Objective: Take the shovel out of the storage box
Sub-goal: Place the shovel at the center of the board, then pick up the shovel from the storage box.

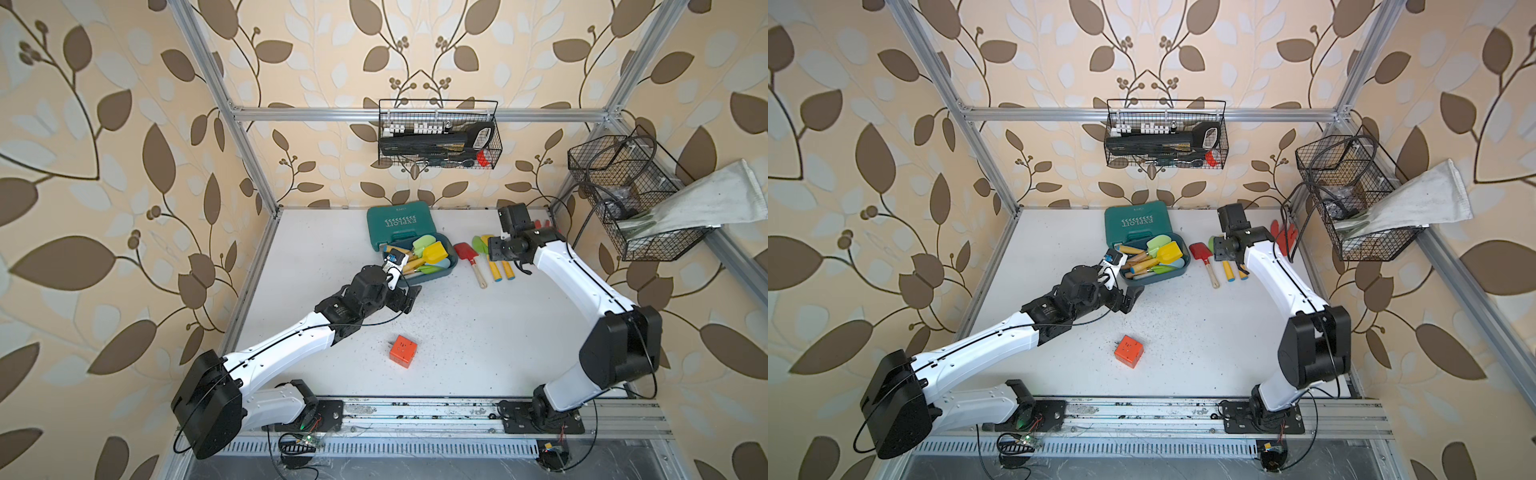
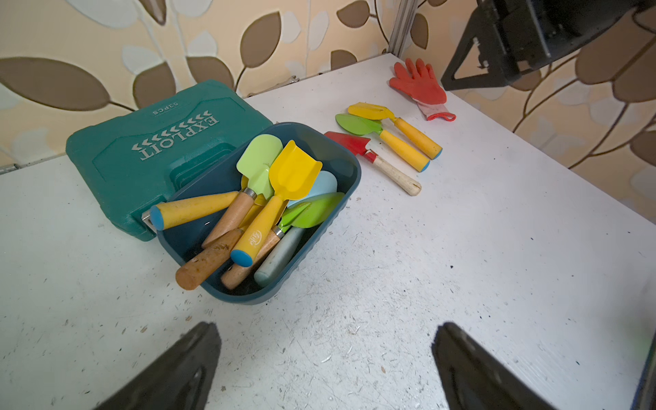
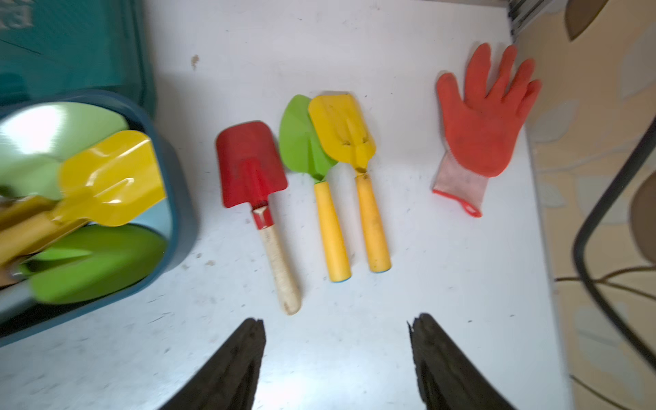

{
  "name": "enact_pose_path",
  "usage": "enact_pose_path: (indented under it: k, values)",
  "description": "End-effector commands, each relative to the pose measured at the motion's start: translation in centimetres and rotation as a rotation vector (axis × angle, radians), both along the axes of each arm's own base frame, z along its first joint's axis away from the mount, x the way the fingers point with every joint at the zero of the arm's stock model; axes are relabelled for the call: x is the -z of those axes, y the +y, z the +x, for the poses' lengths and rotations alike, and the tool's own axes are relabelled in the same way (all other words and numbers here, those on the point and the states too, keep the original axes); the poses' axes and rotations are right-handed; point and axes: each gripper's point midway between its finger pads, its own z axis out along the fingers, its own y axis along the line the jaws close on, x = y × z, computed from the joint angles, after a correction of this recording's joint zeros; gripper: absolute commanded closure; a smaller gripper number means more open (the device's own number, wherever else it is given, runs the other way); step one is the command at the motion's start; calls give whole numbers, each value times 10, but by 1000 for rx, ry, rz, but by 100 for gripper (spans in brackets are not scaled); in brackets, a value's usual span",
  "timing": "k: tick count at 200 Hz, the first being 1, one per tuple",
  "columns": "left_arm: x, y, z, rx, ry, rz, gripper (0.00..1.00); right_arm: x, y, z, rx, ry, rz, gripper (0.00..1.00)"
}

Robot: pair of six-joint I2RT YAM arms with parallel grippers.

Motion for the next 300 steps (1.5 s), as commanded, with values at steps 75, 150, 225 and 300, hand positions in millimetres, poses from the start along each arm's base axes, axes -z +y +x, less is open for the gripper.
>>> enact_pose_path:
  k: [75,150,225,300]
  values:
    - [6,-6,8,28,-47,95,2,30,96,-71,-223,-78,395,29]
    - [32,-20,49,7,16,333,21,25,95,-76,-234,-87,396,29]
    - [63,-7,98,-5,235,401,29,32,86,-74,-216,-67,421,28]
    - [88,-15,124,93,263,501,36,30,84,-74,-212,-75,458,28]
